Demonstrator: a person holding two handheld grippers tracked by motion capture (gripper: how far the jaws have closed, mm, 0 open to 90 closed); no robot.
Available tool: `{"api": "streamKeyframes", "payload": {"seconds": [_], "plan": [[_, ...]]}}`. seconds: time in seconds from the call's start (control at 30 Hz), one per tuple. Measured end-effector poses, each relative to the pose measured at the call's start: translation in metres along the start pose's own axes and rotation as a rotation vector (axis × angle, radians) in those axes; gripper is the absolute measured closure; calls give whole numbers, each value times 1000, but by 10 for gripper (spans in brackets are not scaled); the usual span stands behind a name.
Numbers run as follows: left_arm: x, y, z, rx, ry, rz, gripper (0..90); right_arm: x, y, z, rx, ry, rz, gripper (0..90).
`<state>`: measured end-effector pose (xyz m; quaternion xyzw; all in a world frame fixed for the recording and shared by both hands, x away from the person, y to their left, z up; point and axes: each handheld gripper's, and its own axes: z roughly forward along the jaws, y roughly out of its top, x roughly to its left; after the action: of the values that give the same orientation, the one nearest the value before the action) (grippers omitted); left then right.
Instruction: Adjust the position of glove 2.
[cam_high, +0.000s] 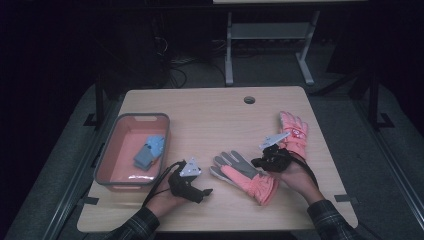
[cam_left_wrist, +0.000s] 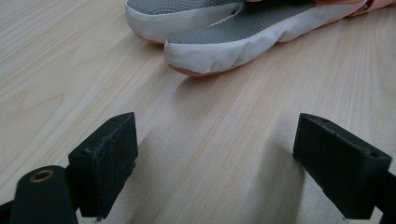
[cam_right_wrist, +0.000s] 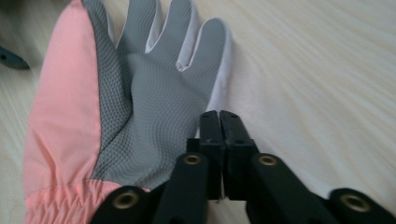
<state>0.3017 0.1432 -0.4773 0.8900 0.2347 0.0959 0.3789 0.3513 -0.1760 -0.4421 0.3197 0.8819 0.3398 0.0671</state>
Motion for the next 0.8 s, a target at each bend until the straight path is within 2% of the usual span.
{"api": "streamKeyframes", "payload": {"seconds": [0.1, 0.2, 0.33, 0.4, 0.47, 0.57, 0.67, 0.73, 0.8], "plan": [[0, 0, 0, 1, -1, 0, 131, -6, -1, -11, -29, -16, 36, 801], [0, 0, 0, 1, 0, 0, 131, -14, -1, -23, -53, -46, 69, 788], [0, 0, 0, -1, 0, -1, 131, -31, 3, -42, -89, -137, 109, 766], [0, 0, 0, -1, -1, -1, 131, -41, 4, -49, -109, -166, 139, 735], [0, 0, 0, -1, -1, -1, 131, -55, 5, -55, -120, -202, 191, 717], [0, 0, 0, -1, -1, -1, 131, -74, 5, -57, -115, -233, 240, 683], [0, 0, 0, -1, -1, -2, 131, -93, 4, -53, -80, -269, 288, 634], [0, 0, 0, -1, -1, -1, 131, -102, 2, -50, -72, -283, 307, 601], [0, 0, 0, -1, -1, -1, 131, -109, -1, -47, -70, -289, 347, 568]]}}
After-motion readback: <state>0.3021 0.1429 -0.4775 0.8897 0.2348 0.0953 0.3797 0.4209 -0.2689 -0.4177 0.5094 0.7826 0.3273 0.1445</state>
